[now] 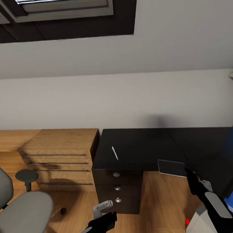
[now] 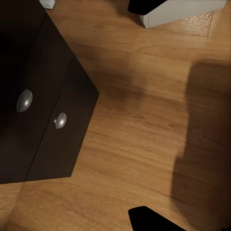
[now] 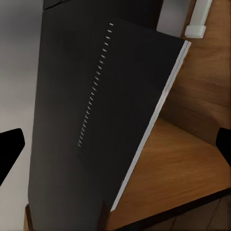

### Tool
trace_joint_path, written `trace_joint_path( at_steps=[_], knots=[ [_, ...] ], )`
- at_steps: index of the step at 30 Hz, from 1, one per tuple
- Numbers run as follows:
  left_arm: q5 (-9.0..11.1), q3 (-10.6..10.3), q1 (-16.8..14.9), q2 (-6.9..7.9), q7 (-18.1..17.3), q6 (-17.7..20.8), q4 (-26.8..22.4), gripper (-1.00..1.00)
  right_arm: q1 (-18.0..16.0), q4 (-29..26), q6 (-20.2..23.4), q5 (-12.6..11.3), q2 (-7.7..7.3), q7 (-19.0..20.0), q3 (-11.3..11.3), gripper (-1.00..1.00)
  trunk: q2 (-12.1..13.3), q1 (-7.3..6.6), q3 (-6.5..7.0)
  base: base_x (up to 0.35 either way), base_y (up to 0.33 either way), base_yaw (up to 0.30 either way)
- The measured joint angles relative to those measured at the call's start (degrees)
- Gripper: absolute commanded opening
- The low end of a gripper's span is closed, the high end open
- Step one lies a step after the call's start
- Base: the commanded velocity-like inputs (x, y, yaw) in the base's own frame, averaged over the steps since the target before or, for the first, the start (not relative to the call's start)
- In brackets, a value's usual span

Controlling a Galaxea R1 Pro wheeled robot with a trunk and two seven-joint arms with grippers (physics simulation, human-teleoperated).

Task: In the bedroom, organize the workspace by keeping the computer under the desk, ensuring the monitor is on the desk, placing the keyboard on the desk next to the monitor, placing the mouse on the desk next to the keyboard, moving the folder from the swivel chair onto the desk next to the mouse, stacking the notebook on top of the folder with the pen on top of the notebook, and positioning the swivel chair next to the desk.

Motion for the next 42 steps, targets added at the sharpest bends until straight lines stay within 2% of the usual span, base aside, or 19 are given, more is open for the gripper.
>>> trace_joint_path(
  at_steps=[8, 30, 42],
  knots=[
    [0.0, -0.07, 0.0, -0.11, 0.0, 0.0, 0.21, 1.0, 0.0, 1.77, 0.0, 0.0, 0.0, 0.1, -0.06, 1.0, -3.21, 1.76, -1.44, 0.0, 0.0, 0.0],
    [0.06, -0.1, 0.0, -0.16, 0.0, 0.0, 0.33, 1.0, 0.0, 2.05, 0.0, 0.16, -0.17, -0.05, 0.02, 1.0, -12.04, 6.59, -5.39, 0.0, 0.0, 0.0],
    [-0.17, -0.24, 0.0, 0.0, -0.29, -0.21, 2.28, 1.0, 0.0, 2.01, 0.0, 0.25, -0.17, -0.07, 0.02, 1.0, -12.06, 6.58, -5.4, 0.05, 0.0, 0.0]
  ],
)
